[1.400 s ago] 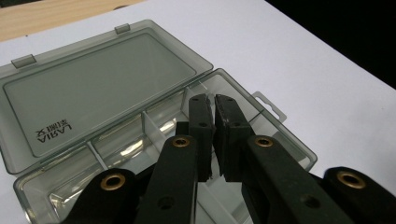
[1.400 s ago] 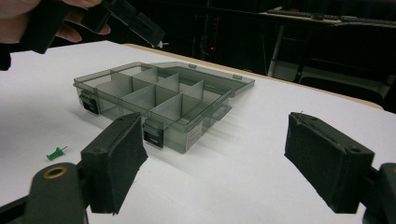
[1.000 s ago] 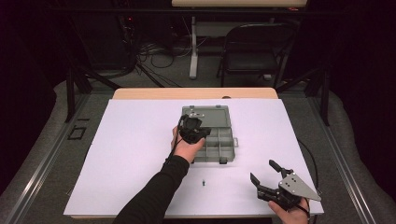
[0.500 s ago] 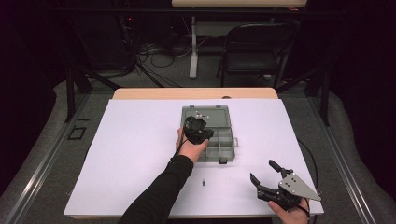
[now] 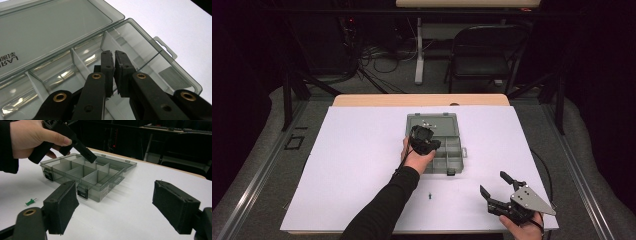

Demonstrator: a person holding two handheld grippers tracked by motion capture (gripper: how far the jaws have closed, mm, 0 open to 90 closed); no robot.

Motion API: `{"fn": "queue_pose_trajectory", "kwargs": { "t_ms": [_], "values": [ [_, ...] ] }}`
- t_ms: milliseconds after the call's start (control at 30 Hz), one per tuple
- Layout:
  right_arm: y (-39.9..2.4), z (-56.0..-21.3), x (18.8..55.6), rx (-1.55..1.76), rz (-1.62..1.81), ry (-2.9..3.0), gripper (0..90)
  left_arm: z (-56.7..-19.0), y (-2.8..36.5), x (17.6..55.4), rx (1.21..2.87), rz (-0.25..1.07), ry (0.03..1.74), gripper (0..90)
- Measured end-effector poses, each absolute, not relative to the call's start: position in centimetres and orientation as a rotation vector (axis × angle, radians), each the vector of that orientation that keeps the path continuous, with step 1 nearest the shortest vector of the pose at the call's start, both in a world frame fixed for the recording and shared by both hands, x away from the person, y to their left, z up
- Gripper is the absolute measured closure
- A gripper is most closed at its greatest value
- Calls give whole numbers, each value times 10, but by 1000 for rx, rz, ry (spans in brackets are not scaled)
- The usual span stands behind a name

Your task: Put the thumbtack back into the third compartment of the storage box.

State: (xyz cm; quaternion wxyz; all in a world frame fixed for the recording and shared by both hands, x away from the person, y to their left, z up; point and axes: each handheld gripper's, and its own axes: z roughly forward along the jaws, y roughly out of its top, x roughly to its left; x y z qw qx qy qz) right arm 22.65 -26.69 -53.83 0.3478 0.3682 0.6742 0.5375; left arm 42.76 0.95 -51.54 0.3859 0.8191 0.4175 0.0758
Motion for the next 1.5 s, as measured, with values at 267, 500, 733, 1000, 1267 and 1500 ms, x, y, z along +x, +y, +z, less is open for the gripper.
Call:
{"fn": "queue_pose_trajectory", "kwargs": {
  "t_ms": [267,500,733,1000,1267,1500],
  "values": [
    [-267,-538,226,955,1394,1747,190,-512,11,426,2089,205,1046,744],
    [-267,-539,227,959,1395,1747,190,-512,12,427,2058,245,1030,667],
    [-267,-538,227,958,1396,1746,190,-513,12,429,2063,219,1046,628],
    [-267,-538,227,954,1396,1749,190,-509,15,432,2056,177,1059,592],
    [-268,-538,227,959,1398,1744,190,-501,16,418,2054,204,1013,532],
    [-267,-538,227,958,1395,1746,190,-496,28,396,2036,202,953,497]
  ]
}}
